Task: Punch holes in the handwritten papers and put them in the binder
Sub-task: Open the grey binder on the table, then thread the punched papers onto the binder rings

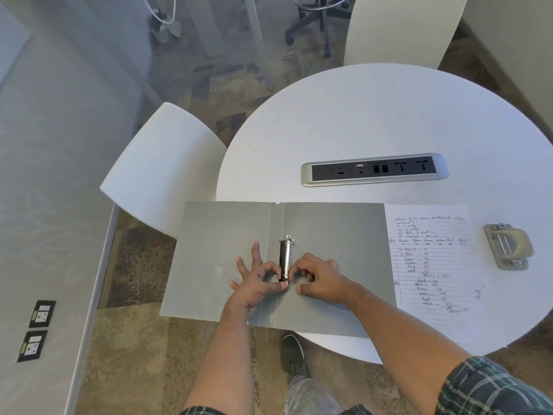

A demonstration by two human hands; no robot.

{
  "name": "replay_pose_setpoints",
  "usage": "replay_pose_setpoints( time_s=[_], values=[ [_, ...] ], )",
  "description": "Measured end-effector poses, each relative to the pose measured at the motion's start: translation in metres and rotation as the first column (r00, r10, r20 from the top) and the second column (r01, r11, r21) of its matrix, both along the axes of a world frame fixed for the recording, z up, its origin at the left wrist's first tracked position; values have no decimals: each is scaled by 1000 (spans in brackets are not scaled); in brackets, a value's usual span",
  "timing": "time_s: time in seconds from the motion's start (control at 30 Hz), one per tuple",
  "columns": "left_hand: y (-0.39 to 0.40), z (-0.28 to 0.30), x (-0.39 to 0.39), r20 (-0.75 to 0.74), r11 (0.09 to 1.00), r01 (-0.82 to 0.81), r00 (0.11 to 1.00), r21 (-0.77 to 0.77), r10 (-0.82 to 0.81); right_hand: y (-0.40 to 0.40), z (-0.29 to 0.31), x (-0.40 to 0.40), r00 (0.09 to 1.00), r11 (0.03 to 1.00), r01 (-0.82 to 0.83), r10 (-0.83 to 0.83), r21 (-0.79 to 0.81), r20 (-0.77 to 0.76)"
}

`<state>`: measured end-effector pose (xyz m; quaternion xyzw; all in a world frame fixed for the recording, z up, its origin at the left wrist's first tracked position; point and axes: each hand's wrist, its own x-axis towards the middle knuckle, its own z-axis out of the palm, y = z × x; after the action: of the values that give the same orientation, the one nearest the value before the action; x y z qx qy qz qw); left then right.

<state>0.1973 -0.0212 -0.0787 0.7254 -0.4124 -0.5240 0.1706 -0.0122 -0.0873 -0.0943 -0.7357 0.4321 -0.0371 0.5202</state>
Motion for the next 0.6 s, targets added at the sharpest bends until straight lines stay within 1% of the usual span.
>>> replay_pose_setpoints(
  time_s=[0.1,0.17,0.2,0.27,0.3,0.33,0.37,0.4,0.43,0.47,0.5,0.53,0.57,0.6],
  values=[
    [0,-3,-3,13,999,-29,1000,-15,29,-3,1,-2,1000,1000,-31,31,5,1],
    [0,-3,-8,30,998,-56,998,-28,56,-4,3,-3,1000,1000,-27,27,0,-6],
    [0,-1,-11,47,998,-63,997,-31,64,-4,5,-4,1000,1000,-20,20,22,1],
    [0,4,-16,122,998,-53,991,-28,56,-5,11,-12,997,993,5,-14,122,74],
    [-1,6,-19,183,999,-39,982,-25,43,-5,14,-19,992,986,10,-31,168,121],
    [-2,8,-24,263,1000,-15,965,-23,21,-5,17,-27,988,985,16,-43,173,150],
    [-2,10,-29,351,1000,8,936,-26,1,-5,19,-36,986,990,37,-58,133,155],
    [-1,13,-36,437,999,28,900,-43,-6,-5,20,-46,987,995,84,-89,46,135],
    [-1,17,-44,502,996,31,865,-80,13,-5,21,-58,984,985,152,-143,-81,104],
    [0,22,-55,539,991,20,840,-130,53,-6,19,-70,973,949,231,-219,-214,78],
    [1,26,-66,563,981,17,821,-194,97,-7,18,-84,948,891,317,-311,-324,71],
    [2,28,-78,583,963,42,802,-266,126,-8,17,-99,906,823,409,-418,-394,67],
    [2,28,-89,591,940,90,796,-329,131,-9,19,-115,847,748,495,-530,-443,51],
    [2,29,-100,573,915,137,811,-379,116,-9,21,-131,777,675,559,-630,-482,19]
  ],
)
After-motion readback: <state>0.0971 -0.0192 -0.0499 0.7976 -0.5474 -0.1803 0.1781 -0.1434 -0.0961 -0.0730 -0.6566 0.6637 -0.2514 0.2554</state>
